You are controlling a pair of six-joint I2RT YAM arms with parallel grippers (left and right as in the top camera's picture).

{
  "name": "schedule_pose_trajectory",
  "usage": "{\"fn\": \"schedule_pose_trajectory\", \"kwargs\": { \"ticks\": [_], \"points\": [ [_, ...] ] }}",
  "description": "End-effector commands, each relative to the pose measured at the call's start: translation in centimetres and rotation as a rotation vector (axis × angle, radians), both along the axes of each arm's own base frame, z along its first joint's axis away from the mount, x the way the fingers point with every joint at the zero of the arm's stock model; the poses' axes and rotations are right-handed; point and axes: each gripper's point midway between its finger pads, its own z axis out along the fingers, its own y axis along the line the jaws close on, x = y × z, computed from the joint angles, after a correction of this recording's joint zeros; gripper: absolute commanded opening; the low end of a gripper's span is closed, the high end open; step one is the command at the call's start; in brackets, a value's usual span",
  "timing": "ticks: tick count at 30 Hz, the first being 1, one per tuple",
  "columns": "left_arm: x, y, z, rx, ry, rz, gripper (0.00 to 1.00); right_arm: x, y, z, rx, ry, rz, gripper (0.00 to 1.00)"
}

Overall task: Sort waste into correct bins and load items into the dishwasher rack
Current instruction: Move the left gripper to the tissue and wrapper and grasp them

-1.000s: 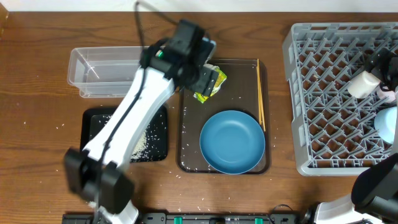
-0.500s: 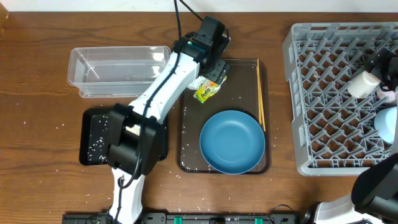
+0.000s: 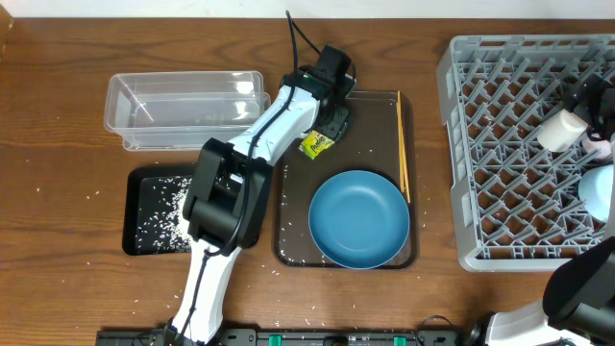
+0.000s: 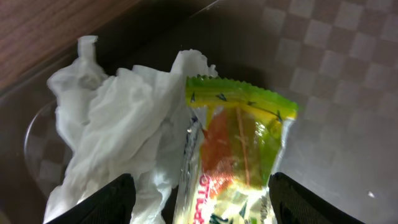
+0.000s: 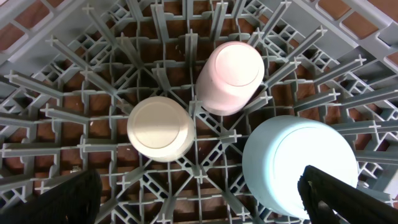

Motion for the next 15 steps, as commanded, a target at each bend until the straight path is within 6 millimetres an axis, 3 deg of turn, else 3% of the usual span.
{"fn": "schedule_pose_trajectory", "kwargs": {
  "ticks": [1, 6, 15],
  "points": [
    [1.3, 0.7, -0.1, 0.047, -0.049, 0.02, 0.71, -0.3, -0.2, -0.2, 0.004, 0.002, -0.017, 0.99],
    [1.8, 1.7, -0.6, 0.093, -0.078, 0.042, 0.7, -0.3, -0.2, -0.2, 0.004, 0.002, -0.017, 0.99],
    [0.6, 2.3, -2.2, 0.112, -0.039, 0.04, 0.62, -0.3, -0.2, -0.2, 0.004, 0.002, -0.017, 0.99]
  ]
}}
